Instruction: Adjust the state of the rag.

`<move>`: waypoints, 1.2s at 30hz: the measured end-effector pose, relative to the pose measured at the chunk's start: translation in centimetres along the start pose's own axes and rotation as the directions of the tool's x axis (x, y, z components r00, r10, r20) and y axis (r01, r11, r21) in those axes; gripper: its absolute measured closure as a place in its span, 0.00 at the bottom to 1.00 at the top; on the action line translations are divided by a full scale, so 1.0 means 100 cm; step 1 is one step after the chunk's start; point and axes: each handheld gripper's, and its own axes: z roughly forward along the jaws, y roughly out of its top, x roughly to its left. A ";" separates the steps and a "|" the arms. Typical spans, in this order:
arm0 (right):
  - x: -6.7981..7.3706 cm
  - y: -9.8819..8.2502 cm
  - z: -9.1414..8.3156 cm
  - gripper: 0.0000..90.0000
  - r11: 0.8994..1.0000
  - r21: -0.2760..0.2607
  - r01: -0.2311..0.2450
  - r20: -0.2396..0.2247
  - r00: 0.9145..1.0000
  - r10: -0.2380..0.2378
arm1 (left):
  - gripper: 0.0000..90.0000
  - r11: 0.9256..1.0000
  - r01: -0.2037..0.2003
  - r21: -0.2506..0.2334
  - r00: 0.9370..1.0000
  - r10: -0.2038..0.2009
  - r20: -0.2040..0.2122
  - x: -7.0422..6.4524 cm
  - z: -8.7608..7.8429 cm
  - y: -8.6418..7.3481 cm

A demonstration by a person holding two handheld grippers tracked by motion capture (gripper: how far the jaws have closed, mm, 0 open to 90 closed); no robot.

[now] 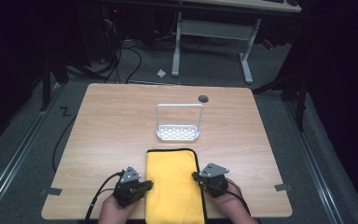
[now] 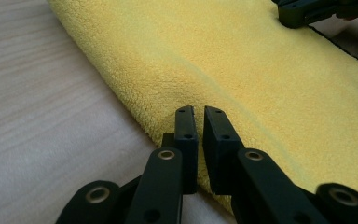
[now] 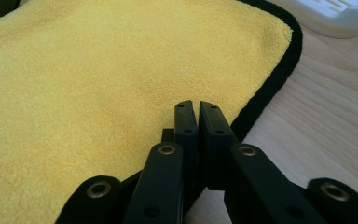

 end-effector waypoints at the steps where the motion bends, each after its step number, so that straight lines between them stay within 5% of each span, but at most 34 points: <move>1: 0.002 -0.001 -0.001 0.96 1.000 0.003 0.004 -0.001 1.000 -0.004 | 0.93 1.000 -0.006 0.004 1.000 0.006 0.003 -0.001 -0.001 -0.001; 11: 0.017 -0.005 -0.010 0.93 0.999 0.018 0.051 -0.015 0.999 -0.051 | 0.92 0.999 0.007 0.032 0.999 -0.009 0.051 -0.003 -0.009 -0.006; 13: 0.014 -0.005 -0.010 0.93 0.999 0.016 0.043 -0.027 0.999 -0.042 | 0.87 1.000 0.025 0.012 0.998 -0.026 0.055 0.001 -0.011 -0.004; 16: 0.014 -0.005 -0.010 0.92 0.999 0.014 0.040 -0.033 0.999 -0.040 | 0.75 0.997 0.058 -0.052 0.998 -0.058 0.007 0.012 -0.013 0.003; 19: 0.013 -0.005 -0.010 0.92 0.999 0.015 0.049 -0.033 0.998 -0.049 | 0.62 0.987 0.143 -0.075 0.989 -0.144 -0.011 0.030 -0.006 0.012; 25: 0.011 -0.005 -0.010 0.91 0.999 0.010 0.045 -0.046 0.998 -0.044 | 0.50 0.976 0.202 -0.083 0.976 -0.207 -0.061 0.050 0.016 0.035; 27: 0.011 -0.005 -0.010 0.91 0.999 0.010 0.046 -0.047 0.998 -0.045 | 0.50 0.971 0.227 -0.082 0.970 -0.232 -0.069 0.056 0.023 0.042; 30: 0.011 -0.005 -0.010 0.90 0.999 0.010 0.048 -0.048 0.998 -0.048 | 0.53 0.972 0.228 -0.058 0.970 -0.232 -0.080 0.059 0.032 0.050; 33: 0.010 -0.005 -0.010 0.89 0.999 0.008 0.048 -0.054 0.997 -0.048 | 0.70 0.968 0.247 -0.050 0.966 -0.250 -0.068 0.061 0.035 0.052; 36: 0.010 -0.005 -0.010 0.86 0.999 0.005 0.036 -0.058 0.998 -0.036 | 0.84 0.980 0.191 -0.055 0.978 -0.195 -0.077 0.057 0.037 0.049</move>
